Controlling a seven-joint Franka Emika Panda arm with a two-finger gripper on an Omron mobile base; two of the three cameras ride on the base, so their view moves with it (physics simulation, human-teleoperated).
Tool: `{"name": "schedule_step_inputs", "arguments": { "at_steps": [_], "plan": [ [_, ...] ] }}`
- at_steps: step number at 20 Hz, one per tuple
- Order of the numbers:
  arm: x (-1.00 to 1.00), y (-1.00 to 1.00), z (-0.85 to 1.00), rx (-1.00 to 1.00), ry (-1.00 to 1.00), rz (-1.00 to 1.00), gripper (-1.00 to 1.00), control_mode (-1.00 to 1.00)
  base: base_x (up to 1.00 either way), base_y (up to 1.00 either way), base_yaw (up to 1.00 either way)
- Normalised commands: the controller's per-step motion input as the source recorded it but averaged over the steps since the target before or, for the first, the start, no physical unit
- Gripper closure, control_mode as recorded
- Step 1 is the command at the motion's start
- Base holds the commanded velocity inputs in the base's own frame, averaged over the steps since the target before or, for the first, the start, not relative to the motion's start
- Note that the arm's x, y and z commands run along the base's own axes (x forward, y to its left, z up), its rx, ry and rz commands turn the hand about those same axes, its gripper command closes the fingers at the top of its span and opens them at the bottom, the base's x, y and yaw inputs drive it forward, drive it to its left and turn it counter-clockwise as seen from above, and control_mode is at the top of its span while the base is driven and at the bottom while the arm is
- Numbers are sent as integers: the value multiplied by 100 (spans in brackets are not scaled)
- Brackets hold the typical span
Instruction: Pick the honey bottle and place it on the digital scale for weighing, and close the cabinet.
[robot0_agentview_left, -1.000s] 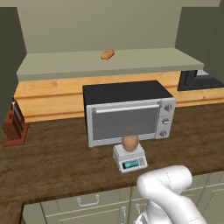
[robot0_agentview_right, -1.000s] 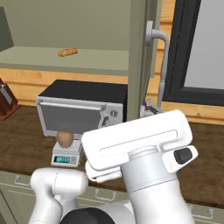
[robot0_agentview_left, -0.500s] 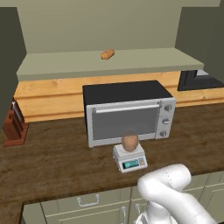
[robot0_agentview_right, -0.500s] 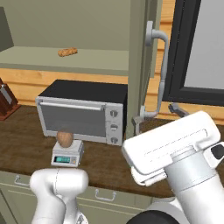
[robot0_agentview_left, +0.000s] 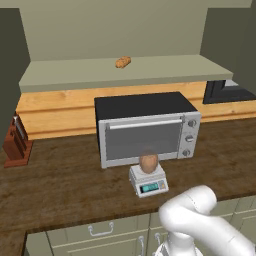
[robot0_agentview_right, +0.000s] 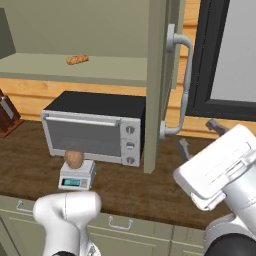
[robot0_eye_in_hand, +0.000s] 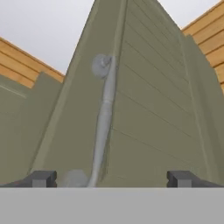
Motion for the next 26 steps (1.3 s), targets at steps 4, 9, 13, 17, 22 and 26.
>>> {"name": "schedule_step_inputs", "arguments": {
  "at_steps": [4, 9, 13, 17, 22, 26],
  "plan": [
    [34, -11, -11, 0, 8, 20, -100, -100, 0, 0, 0],
    [26, 0, -4, 0, 7, 14, -100, -100, 0, 0, 0],
    [14, 0, 0, 0, 0, 7, -100, -100, 0, 0, 0],
    [11, 0, 0, 0, 0, 6, -100, -100, 0, 0, 0],
    [18, 26, 0, -1, 3, 2, -100, -100, 0, 0, 0],
    [25, 42, 0, -3, 7, 0, -100, -100, 0, 0, 0]
  ]
}}
